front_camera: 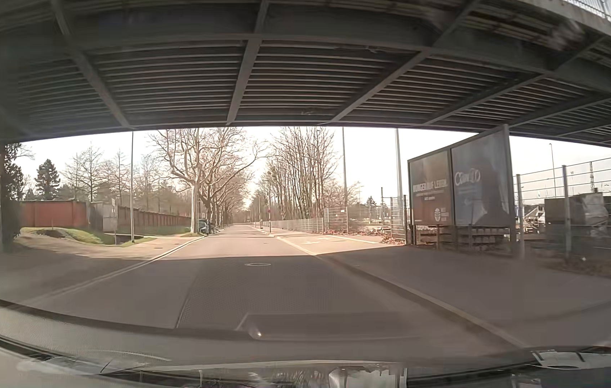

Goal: Follow the waypoints while adhering to traffic rules and regulations

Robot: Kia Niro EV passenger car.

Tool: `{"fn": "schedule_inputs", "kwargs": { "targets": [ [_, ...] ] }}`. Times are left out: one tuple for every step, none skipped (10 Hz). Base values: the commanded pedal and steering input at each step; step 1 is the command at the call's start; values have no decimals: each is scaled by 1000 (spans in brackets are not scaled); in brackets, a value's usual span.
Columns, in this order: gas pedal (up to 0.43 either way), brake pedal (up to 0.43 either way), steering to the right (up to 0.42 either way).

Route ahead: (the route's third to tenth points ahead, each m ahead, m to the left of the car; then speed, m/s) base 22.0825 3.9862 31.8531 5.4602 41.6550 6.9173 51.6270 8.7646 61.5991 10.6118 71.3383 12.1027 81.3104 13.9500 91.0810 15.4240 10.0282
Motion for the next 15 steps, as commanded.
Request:
{"fn": "schedule_inputs", "kwargs": {
  "targets": [
    [240,0,-64],
    [240,0,-64],
    [240,0,-63],
    [240,0,-61],
    [240,0,-55],
    [240,0,-50],
    [240,0,-42],
    [240,0,-38],
    [240,0,-35],
    [240,0,-33],
    [240,0,-28],
    [240,0,-26],
    [240,0,-24],
    [240,0,-23],
    [240,0,-21]
  ]
}}
